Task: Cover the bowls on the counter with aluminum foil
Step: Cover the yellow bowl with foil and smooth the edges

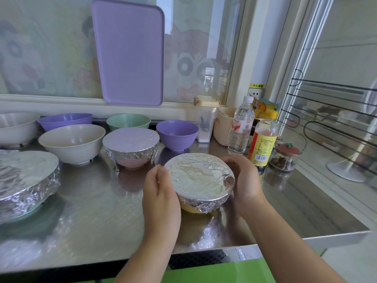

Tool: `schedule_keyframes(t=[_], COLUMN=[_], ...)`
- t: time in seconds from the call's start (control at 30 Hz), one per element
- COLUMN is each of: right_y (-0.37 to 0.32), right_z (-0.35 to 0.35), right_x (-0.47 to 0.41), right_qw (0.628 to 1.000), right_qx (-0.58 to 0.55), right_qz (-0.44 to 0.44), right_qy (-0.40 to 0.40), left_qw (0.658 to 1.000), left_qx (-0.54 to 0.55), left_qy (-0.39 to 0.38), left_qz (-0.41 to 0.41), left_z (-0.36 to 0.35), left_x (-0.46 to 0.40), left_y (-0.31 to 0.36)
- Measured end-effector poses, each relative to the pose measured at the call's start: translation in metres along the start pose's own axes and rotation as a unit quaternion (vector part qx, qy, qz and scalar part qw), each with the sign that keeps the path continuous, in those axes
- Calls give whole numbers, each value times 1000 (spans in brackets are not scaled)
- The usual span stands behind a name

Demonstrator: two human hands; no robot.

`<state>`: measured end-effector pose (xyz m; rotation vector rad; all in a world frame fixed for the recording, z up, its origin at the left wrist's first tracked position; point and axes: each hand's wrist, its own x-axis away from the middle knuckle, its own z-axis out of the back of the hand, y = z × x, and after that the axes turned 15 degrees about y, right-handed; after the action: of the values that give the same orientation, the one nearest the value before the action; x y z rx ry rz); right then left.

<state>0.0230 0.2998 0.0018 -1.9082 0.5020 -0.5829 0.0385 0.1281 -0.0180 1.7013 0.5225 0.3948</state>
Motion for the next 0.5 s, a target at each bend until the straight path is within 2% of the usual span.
schedule_keyframes(t=[0.07,0.2,0.3,0.5], right_y=[-5,-8,-2,3], right_z=[-2,-7,-6,-10], right_x=[-6,-3,-4,-1], right_qw=[1000,997,997,998], right_qx=[4,19,34,-35], right_qz=[24,6,13,-27], right_qy=[-14,-75,-71,-44], left_qw=[1000,998,998,1000], left_qx=[-7,-25,-36,-16], left_qy=[-1,-24,-12,0], left_qz=[-10,-52,-57,-21], left_z=[0,-9,-13,-15], left_x=[6,17,20,22], left_y=[0,-2,-5,-5])
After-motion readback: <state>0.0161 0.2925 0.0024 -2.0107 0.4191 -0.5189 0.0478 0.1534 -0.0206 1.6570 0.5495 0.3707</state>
